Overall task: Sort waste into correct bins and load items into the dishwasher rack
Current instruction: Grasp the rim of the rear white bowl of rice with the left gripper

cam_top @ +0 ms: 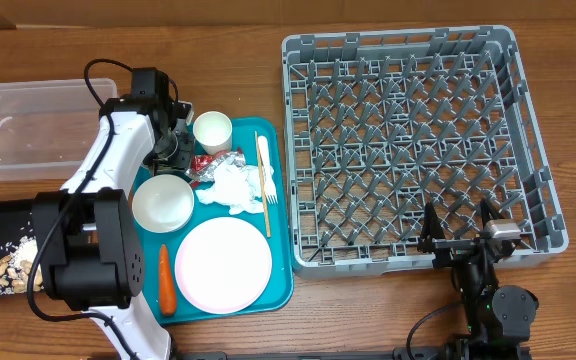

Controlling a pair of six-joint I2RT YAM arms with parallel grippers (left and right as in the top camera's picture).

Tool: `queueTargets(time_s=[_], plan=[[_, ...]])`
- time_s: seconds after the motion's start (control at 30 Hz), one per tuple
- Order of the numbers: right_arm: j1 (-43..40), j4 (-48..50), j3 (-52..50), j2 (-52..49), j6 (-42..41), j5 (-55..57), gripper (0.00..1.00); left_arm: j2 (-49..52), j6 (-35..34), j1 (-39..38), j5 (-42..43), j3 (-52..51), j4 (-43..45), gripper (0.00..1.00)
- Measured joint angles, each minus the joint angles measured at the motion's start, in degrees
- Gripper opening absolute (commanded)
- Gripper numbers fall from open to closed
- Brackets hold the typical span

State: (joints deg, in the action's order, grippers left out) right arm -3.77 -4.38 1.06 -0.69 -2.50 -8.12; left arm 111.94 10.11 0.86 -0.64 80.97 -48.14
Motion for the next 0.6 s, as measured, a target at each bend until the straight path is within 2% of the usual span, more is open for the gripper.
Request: queueTargets(time_s=[0.6], plan=[[0.0,0.0,0.0,0.0,0.0,0.0,1.0,0.0,0.2,0.0,0.2,0.0,-0.2,0.34]])
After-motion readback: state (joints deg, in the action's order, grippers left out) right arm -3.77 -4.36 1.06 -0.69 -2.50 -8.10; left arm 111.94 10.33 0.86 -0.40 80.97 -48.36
